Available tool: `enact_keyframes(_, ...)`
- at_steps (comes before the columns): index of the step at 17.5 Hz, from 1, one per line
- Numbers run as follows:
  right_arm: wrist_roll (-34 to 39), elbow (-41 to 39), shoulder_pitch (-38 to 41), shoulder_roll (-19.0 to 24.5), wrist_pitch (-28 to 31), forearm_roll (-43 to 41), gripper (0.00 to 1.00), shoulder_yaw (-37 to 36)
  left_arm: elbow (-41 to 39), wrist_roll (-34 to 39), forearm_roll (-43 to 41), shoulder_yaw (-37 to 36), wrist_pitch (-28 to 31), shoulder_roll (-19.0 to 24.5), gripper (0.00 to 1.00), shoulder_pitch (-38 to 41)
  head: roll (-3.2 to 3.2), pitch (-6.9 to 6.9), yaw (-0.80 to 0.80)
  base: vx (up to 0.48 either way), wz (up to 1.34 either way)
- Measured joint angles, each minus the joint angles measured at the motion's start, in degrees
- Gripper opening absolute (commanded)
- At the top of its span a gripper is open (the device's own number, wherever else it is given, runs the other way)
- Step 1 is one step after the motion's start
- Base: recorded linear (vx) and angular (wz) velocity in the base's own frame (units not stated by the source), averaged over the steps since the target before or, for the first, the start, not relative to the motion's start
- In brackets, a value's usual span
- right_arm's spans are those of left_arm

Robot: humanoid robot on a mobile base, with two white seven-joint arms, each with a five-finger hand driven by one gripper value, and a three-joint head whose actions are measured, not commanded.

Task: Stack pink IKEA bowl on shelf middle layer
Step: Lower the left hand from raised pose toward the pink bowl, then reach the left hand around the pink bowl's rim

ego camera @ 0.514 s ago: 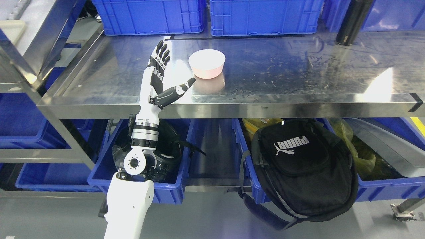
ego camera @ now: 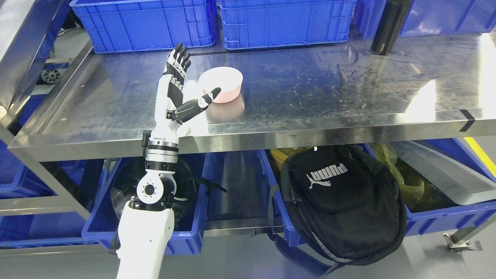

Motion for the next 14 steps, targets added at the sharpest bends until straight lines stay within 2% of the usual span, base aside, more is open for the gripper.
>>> enact_keyframes(4,0.0,0.0,0.0,0.0,0.0,0.0,1.00,0.0,-1.0,-9.5,-8.1,0.8,-0.2,5.5,1.00,-2.0,0.00,0.00,0.00,0.078,-0.05)
enact_keyframes(8,0.0,0.0,0.0,0.0,0.0,0.0,1.00,0.0,-1.9,-22.9,-16.1,1.3,-0.8,10.4,0.98,-4.0,0.00,0.00,0.00,0.057,-0.05)
enact_keyframes(11,0.0,0.0,0.0,0.0,0.0,0.0,1.00,0.0,-2.4,-31.4,-19.8,1.6,-1.5,14.4,1.00,-6.0,0.00,-0.01,0.00,0.032,-0.05)
enact_keyframes(14,0.0,0.0,0.0,0.0,0.0,0.0,1.00,0.0,-2.8,-35.9,-21.6,1.8,-3.0,15.9,1.00,-7.6,0.00,-0.01,0.00,0.008,0.00)
